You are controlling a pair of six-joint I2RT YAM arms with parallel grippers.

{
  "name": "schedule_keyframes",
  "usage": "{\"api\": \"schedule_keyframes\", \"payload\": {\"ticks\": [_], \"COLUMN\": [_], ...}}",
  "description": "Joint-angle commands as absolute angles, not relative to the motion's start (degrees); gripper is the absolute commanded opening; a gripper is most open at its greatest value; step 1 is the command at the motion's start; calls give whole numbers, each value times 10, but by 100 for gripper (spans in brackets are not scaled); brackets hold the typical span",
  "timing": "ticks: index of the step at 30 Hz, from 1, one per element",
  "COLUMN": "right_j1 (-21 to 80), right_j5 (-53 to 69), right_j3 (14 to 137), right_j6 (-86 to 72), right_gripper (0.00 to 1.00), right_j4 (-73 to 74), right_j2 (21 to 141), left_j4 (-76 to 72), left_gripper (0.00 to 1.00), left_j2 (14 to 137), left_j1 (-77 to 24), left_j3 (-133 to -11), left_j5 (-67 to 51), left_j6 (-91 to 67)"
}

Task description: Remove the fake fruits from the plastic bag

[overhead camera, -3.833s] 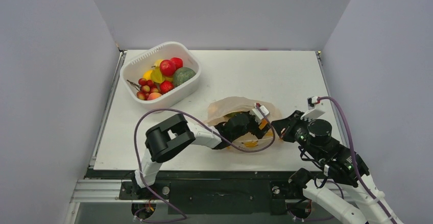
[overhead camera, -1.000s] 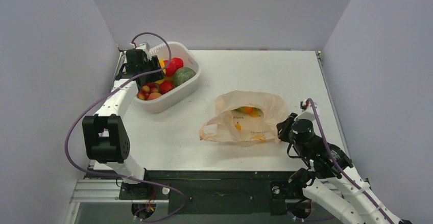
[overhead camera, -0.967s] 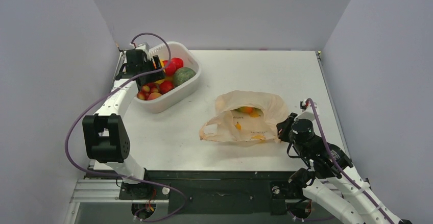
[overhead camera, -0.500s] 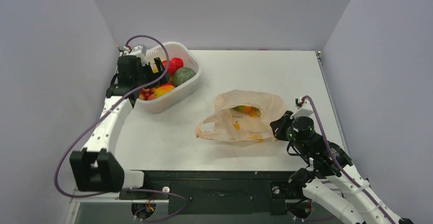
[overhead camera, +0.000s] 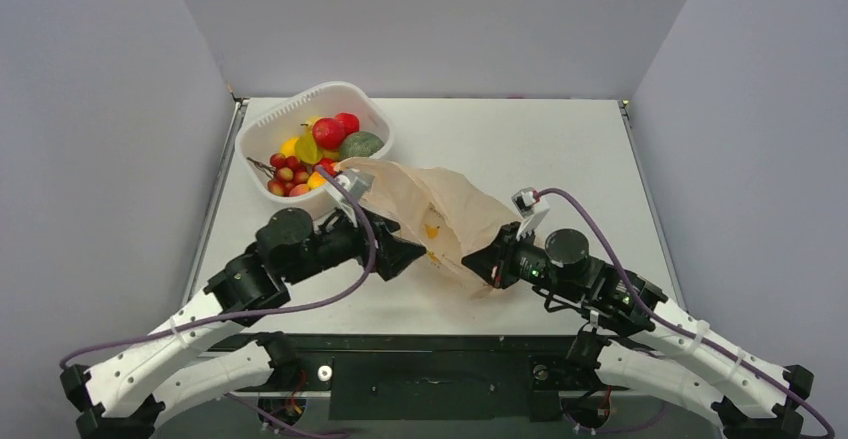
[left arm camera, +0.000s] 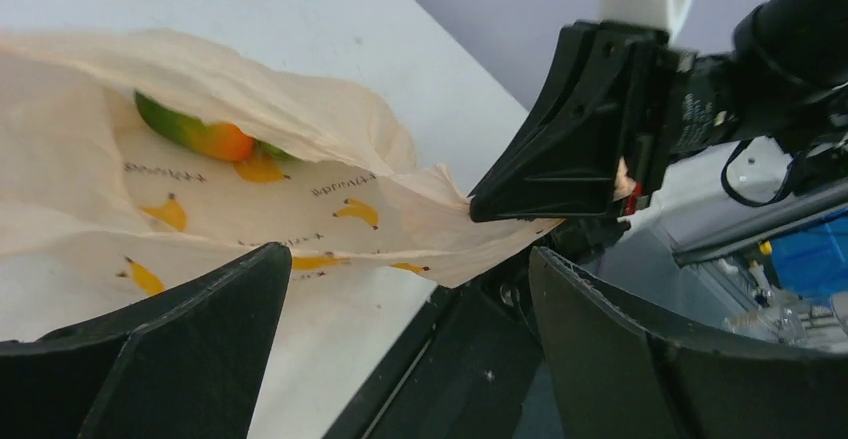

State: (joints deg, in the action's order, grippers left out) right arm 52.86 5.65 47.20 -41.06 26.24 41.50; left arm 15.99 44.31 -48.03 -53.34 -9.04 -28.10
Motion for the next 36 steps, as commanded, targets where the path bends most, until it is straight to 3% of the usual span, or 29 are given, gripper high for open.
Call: {"api": "schedule_keyframes", "payload": {"ticks": [1, 6, 18, 28, 36], "right_j1": [558, 559, 559, 561, 562], "right_j5": [11, -81, -77, -167, -155], "right_j3": [413, 359, 364, 378, 372], "right_j6": [-446, -482, -466, -491, -495], "right_gripper": [0, 0, 0, 0, 0], "right_j4": [241, 302, 285, 335, 327], "right_j2": [351, 285, 301, 247, 253], "left_j4": [117, 92, -83, -222, -365], "left_gripper": [86, 75, 65, 54, 79], "left_j2": [499, 565, 623, 819, 939], "left_j1": [-593, -651, -661, -641, -586], "left_j3": [-488, -470, -382, -406, -423], "left_j5": [47, 149, 209, 297, 326], "left_j6": [-315, -336, -355, -404, -460]}}
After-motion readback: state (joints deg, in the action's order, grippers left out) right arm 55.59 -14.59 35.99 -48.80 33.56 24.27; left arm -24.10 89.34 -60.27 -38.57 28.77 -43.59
